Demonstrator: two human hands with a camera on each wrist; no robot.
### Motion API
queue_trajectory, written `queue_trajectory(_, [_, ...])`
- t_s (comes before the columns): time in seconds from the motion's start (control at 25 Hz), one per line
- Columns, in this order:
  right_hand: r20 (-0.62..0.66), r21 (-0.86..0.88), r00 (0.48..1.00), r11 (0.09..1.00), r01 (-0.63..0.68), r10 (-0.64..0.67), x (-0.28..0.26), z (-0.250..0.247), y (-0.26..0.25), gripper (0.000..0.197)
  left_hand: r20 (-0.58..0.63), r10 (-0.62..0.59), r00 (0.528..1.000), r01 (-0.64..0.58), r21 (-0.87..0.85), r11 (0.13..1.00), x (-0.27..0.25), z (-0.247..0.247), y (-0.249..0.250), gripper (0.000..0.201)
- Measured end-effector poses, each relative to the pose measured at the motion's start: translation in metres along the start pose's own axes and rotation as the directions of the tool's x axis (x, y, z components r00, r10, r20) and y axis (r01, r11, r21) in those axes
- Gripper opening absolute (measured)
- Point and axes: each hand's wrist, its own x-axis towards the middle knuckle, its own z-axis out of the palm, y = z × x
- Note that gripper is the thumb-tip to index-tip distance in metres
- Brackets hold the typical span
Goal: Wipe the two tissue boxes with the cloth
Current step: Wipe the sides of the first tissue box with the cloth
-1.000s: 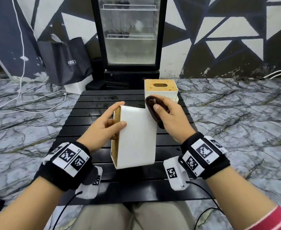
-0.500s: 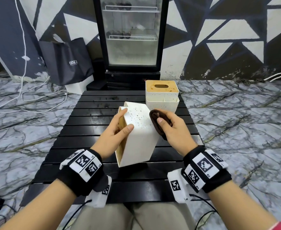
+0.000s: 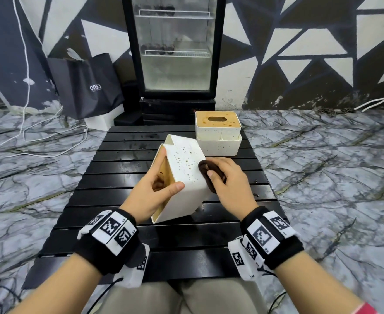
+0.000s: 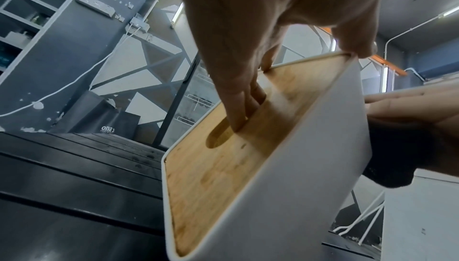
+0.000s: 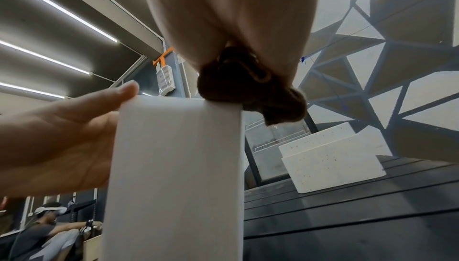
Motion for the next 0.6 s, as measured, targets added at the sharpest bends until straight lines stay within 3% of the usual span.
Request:
queue_trajectory(0.32, [-0.016, -0.011, 0.987, 0.987, 0.157, -0.158, -0.023, 0.016, -0.014, 0.036, 0.032, 0.018, 0.999, -0.019, 0.039, 0.999, 0.001, 0.003, -0.002, 0.101])
queue_trajectory(0.6, [-0.012, -0.007, 0.997, 0.997, 0.078, -0.078, -0.015, 0.013, -0.015, 0.033, 0.055, 0.018, 0.998, -0.021, 0.06, 0.998, 0.005, 0.006, 0.002, 0.1])
